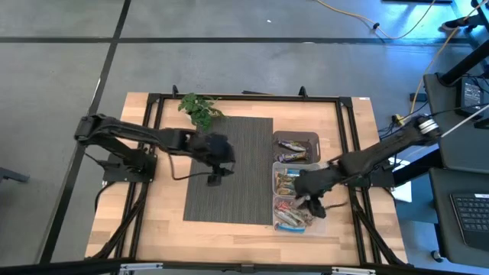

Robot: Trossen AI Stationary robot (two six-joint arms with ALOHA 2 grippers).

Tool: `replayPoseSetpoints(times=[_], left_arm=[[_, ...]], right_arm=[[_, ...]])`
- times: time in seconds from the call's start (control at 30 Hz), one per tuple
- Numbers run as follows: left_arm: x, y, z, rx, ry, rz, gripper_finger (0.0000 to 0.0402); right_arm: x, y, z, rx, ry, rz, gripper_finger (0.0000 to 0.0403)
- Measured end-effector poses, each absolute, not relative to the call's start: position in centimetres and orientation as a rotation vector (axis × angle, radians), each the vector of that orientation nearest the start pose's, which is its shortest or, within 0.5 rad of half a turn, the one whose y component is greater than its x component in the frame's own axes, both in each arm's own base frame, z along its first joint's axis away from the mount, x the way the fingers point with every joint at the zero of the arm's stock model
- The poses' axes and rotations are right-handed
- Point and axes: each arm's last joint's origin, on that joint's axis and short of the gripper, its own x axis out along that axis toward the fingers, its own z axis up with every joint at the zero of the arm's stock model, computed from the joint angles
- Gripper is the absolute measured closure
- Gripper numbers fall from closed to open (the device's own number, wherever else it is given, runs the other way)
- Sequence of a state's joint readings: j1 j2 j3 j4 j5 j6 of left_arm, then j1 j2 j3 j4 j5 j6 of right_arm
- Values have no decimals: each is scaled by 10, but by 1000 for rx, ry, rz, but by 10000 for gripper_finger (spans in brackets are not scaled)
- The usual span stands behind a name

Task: Pick and place Granola Bars by type
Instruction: Return to Home Position

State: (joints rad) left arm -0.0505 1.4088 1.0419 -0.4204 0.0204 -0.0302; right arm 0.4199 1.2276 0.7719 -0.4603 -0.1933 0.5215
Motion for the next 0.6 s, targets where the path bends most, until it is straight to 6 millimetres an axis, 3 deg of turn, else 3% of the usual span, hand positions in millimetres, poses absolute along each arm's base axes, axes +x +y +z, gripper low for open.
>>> replayPoseSetpoints(times=[0.1, 0.2, 0.37, 0.6], left_arm=[[279, -16, 283, -11, 664, -100, 210], [254, -14, 289, -18, 504, -80, 210], [209, -11, 277, -51, 215, -65, 210], [161, -4, 251, -69, 89, -36, 210]], right_arm=[[196, 96, 241, 212, 881, 245, 213], [176, 87, 250, 127, 747, 165, 212], [145, 68, 241, 39, 590, 96, 212], [117, 50, 219, 11, 352, 58, 212]])
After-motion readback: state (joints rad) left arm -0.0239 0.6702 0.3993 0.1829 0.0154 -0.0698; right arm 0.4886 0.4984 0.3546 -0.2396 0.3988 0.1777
